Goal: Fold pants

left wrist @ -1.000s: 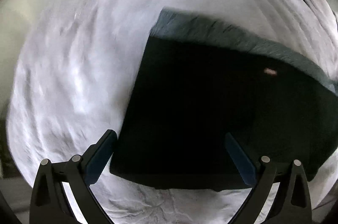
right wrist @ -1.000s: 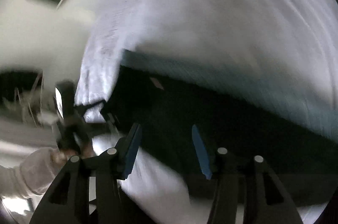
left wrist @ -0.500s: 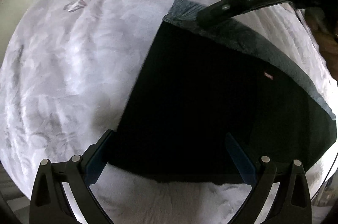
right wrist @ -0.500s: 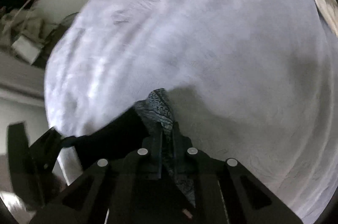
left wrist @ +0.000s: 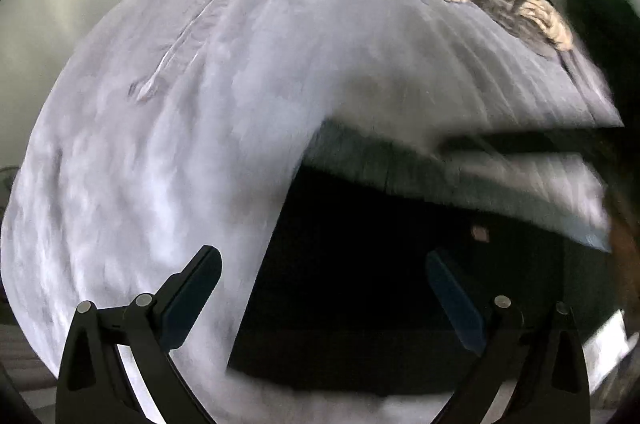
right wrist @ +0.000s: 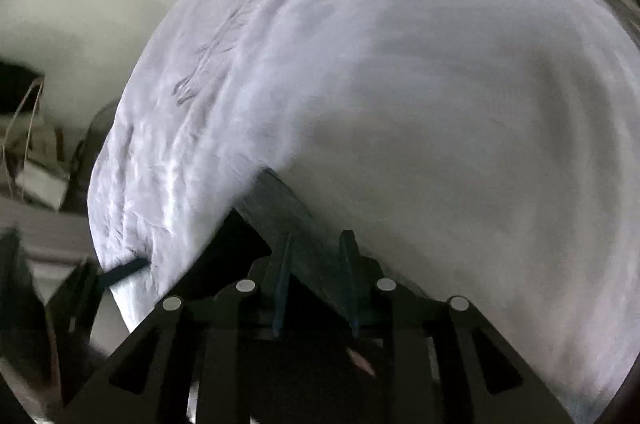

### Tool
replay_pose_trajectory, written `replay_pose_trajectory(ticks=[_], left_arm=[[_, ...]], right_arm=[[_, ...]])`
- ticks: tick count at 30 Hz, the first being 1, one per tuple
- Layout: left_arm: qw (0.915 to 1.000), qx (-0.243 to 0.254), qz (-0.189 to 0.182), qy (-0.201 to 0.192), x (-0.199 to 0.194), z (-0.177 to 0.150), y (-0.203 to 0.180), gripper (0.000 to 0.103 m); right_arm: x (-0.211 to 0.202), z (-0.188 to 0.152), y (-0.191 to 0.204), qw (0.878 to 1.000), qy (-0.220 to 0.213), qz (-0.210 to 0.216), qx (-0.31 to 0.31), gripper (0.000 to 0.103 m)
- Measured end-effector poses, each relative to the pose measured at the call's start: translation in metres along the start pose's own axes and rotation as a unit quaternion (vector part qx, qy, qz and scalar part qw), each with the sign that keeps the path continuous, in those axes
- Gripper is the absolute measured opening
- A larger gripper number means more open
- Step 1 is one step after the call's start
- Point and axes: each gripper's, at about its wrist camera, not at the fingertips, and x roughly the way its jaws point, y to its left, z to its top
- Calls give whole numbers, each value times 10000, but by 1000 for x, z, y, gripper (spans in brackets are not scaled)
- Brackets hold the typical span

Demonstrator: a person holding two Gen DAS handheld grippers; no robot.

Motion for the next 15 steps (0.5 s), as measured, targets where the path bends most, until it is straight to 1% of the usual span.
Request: replay_pose_trajectory(ticks=[1,2,3,4,5,6,7,8,9,10,12,13,15], left_arm=[[9999,30,98,48,12,5,-1,103],[9996,82,254,97,21,7,-8,103],[9981,142,541,239,33,6,-16,103],[9964,162,695,456,50,5,-14,103],[9968,85,602,510,53,7,-12,103],[9975,-99,457,523,54,7,-5,103],[9975,-201,390,549,52,8,-1,103],[9975,-205,404,546,48,8,2,103],[9976,-139,459,496,40,8,3,103],[9975,-35,542,462,34,7,2,103],[9966,179,666,457,21,3,-1,103],[9964,280,661,444,13,-1,-4,103],[9965,383,596,438,-4,-12,-9,103]], right_arm=[[-9,-15,-12,9997,-25,-32,256,27],[-11,-27,-22,9989,45,-36,460,27],[-6,-41,-32,9978,193,-113,627,26],[-1,-54,-42,9964,331,-364,696,26],[5,-61,-48,9950,351,-625,692,26],[9,-69,-55,9934,290,-892,653,26],[7,-76,-63,9915,171,-1106,660,29],[1,-83,-73,9878,65,-1298,858,33],[-8,-89,-84,9833,8,-1401,1159,42],[-15,-93,-90,9811,-24,-1393,1342,46],[-38,-110,-105,9778,-114,-1164,1740,47],[-47,-118,-109,9772,-152,-1084,1822,51],[-70,-143,-114,9736,-223,-1084,1998,56]])
